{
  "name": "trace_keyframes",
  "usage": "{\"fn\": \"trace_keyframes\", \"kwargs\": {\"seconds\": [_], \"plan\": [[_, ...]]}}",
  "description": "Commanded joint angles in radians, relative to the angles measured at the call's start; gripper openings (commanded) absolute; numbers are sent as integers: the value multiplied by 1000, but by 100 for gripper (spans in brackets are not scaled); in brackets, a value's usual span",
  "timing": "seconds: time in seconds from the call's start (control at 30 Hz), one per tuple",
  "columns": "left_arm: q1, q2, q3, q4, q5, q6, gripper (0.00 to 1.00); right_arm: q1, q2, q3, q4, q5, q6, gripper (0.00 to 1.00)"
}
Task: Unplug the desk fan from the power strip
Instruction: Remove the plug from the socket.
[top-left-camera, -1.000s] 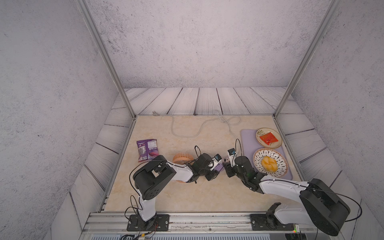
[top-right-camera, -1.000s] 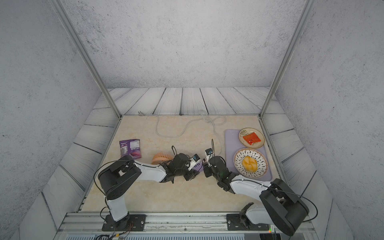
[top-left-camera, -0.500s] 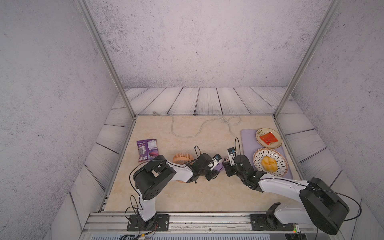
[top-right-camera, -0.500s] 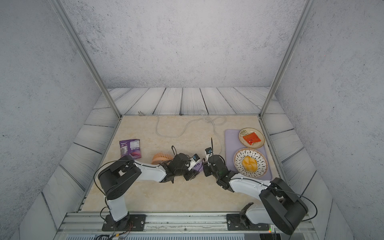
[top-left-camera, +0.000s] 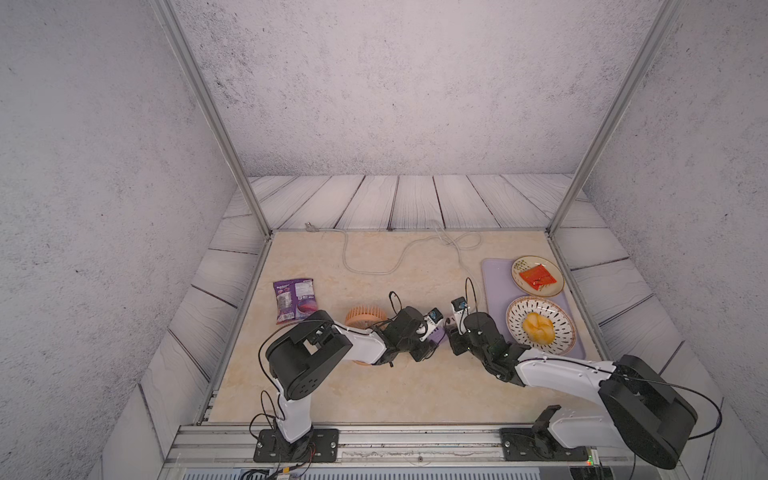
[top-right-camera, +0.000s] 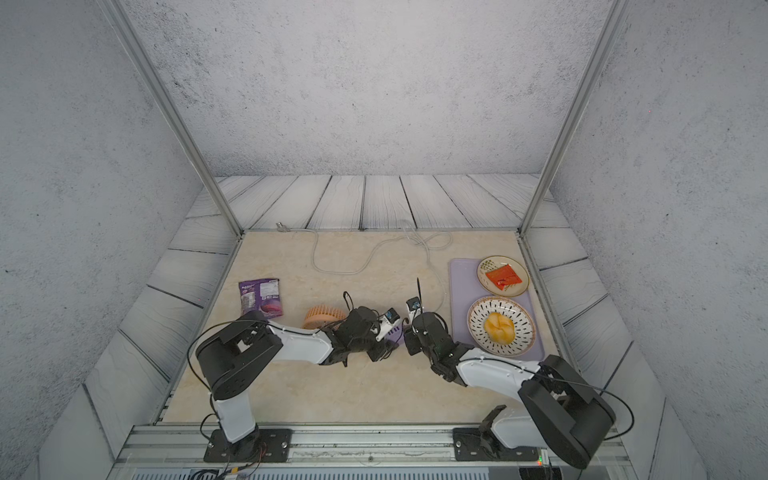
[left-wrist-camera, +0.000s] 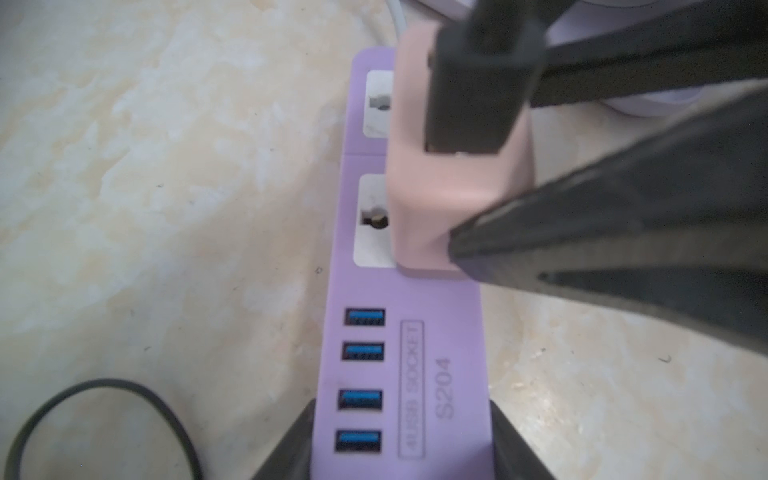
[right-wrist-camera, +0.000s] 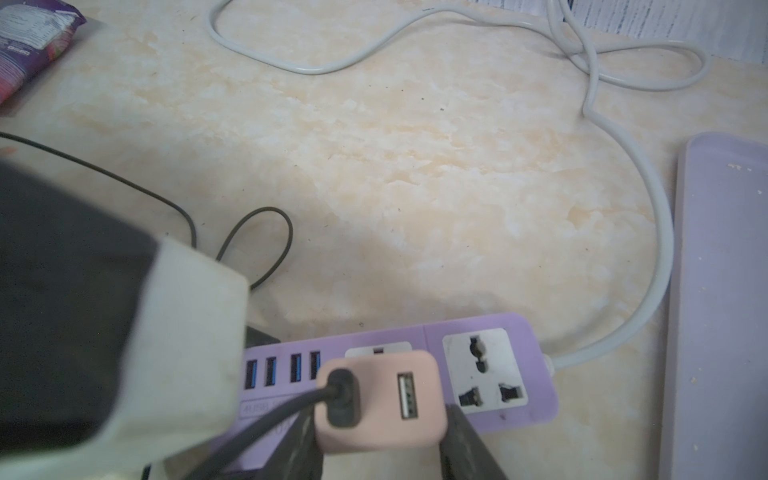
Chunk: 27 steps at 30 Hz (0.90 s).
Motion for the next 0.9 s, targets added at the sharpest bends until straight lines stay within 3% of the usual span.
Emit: {"fn": "trace_keyframes", "kwargs": {"seconds": [0.0,0.23,0.87], "plan": [[4,-14,1,45,-19,-16,0,5,-14,22,27,-95,83,18],[4,-16,-1,45,-15,-19,0,-70,-36,-31,91,-164,166,17],[4,-9,23,35,-7,-17,0,-44,-34,-14,40,-183,8,17]]}}
